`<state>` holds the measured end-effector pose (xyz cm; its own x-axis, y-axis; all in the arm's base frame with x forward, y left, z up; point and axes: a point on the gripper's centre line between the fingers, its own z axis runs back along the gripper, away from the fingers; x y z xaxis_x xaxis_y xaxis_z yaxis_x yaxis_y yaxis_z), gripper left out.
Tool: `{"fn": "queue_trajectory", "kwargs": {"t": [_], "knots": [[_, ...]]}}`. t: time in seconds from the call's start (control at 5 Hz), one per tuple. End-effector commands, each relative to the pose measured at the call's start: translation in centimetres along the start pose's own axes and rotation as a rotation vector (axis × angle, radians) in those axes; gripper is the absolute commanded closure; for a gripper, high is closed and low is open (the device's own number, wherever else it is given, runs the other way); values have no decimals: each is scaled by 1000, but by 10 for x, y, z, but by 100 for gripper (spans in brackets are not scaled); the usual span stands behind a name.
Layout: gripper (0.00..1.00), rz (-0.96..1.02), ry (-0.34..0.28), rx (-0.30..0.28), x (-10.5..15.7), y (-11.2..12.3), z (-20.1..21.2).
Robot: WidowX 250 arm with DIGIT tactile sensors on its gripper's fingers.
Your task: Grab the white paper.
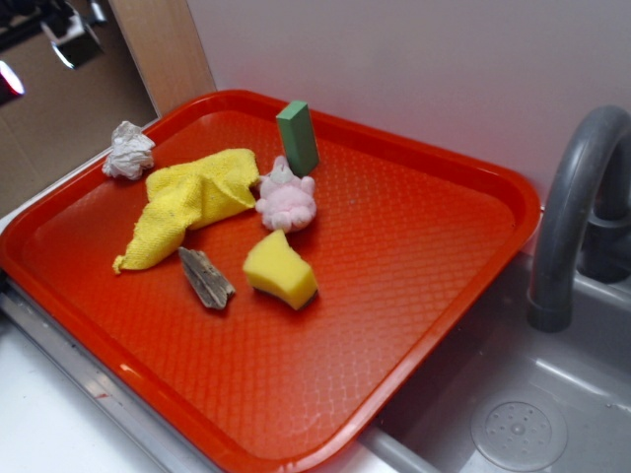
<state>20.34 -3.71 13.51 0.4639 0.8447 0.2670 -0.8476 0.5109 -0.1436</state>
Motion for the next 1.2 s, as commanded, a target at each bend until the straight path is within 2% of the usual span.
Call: {"fn": "queue_trajectory", "kwargs": {"t": [0.0, 0.2, 0.4, 0.6, 0.8, 1.0], "knots": [[0, 96, 11, -51, 10, -18, -41], [0, 123, 1, -34, 17, -16, -55], [0, 142, 18, -39, 24, -16, -74], [0, 130, 7, -12, 24, -17, -85], [0, 100, 34, -9, 14, -23, -102], [100, 34, 40, 15, 0, -28, -108]]}}
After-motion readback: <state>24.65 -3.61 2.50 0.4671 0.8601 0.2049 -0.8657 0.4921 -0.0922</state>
